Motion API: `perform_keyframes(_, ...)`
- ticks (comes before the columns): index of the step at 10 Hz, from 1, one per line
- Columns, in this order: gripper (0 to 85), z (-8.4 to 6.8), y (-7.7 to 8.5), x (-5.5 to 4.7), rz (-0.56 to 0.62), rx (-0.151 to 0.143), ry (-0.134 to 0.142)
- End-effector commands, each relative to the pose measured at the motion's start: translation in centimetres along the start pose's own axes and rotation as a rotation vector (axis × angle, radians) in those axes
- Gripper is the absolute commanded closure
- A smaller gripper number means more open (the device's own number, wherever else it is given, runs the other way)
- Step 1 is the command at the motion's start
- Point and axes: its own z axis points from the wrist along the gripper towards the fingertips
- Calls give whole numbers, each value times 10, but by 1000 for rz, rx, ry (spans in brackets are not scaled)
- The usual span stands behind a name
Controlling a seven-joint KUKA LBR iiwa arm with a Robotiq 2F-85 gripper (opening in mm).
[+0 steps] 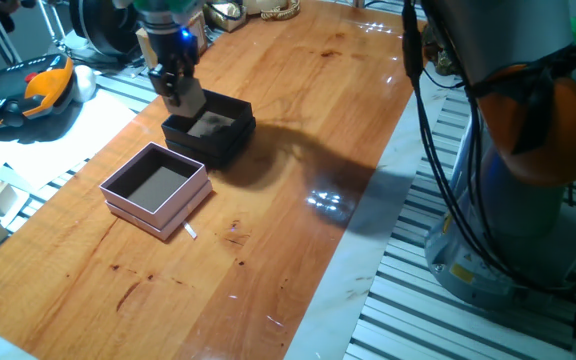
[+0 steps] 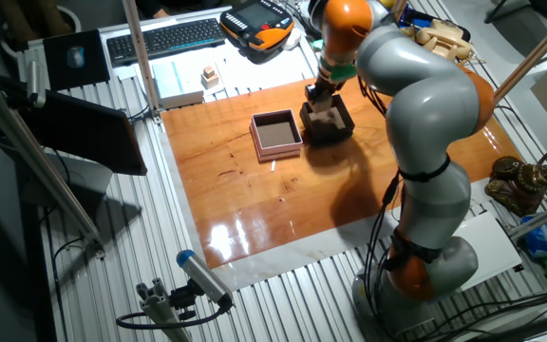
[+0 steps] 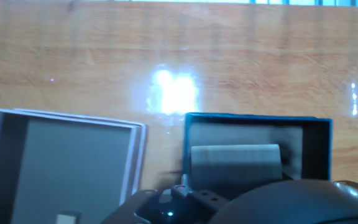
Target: Move an object from one box to another
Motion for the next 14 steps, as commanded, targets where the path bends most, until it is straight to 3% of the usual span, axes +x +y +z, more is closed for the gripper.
perform_keyframes(1,850,3,-4,2,8,0,-3)
perform_keyframes(6,850,24,-21,10,61,0,-5)
perform_keyframes(10,850,39,-25,8,82,12,-5)
perform_keyframes(14,850,61,-30,13,83,17,-2)
